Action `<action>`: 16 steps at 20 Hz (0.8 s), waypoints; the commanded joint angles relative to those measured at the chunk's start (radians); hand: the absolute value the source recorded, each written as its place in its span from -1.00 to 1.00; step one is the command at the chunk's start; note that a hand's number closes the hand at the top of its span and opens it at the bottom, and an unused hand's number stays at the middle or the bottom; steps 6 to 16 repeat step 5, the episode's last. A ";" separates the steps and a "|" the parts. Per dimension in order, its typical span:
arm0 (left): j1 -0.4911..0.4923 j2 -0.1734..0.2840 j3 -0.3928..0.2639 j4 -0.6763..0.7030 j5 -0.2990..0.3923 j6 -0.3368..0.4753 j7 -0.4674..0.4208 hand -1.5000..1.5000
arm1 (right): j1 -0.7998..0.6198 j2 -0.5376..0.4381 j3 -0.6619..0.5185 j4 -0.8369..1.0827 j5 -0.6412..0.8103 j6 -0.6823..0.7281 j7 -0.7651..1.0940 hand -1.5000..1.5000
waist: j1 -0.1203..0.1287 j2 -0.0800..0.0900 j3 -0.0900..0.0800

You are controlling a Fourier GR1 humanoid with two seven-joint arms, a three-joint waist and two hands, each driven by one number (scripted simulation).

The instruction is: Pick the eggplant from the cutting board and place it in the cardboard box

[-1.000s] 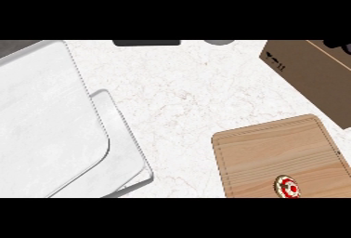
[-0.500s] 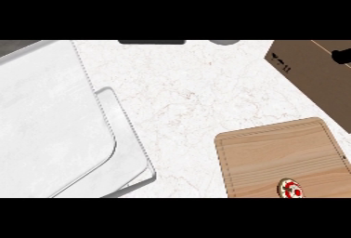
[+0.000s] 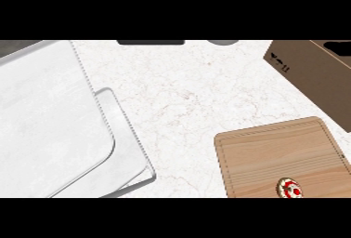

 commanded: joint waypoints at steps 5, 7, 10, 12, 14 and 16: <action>0.094 -0.130 -0.087 0.065 0.011 0.006 -0.002 0.00 | 0.041 -0.022 -0.229 0.028 -0.221 0.031 -0.229 -1.00 | -0.030 0.017 -0.033; 0.094 -0.130 -0.087 0.065 0.011 0.006 -0.002 0.00 | 0.041 -0.022 -0.229 0.028 -0.221 0.031 -0.229 -1.00 | -0.030 0.017 -0.033; 0.094 -0.130 -0.087 0.065 0.011 0.006 -0.002 0.00 | 0.041 -0.022 -0.229 0.028 -0.221 0.031 -0.229 -1.00 | -0.030 0.017 -0.033; 0.094 -0.130 -0.087 0.065 0.011 0.006 -0.002 0.00 | 0.041 -0.022 -0.229 0.028 -0.221 0.031 -0.229 -1.00 | -0.030 0.017 -0.033; 0.094 -0.130 -0.087 0.065 0.011 0.006 -0.002 0.00 | 0.041 -0.022 -0.229 0.028 -0.221 0.031 -0.229 -1.00 | -0.030 0.017 -0.033; 0.094 -0.130 -0.087 0.065 0.011 0.006 -0.002 0.00 | 0.041 -0.022 -0.229 0.028 -0.221 0.031 -0.229 -1.00 | -0.030 0.017 -0.033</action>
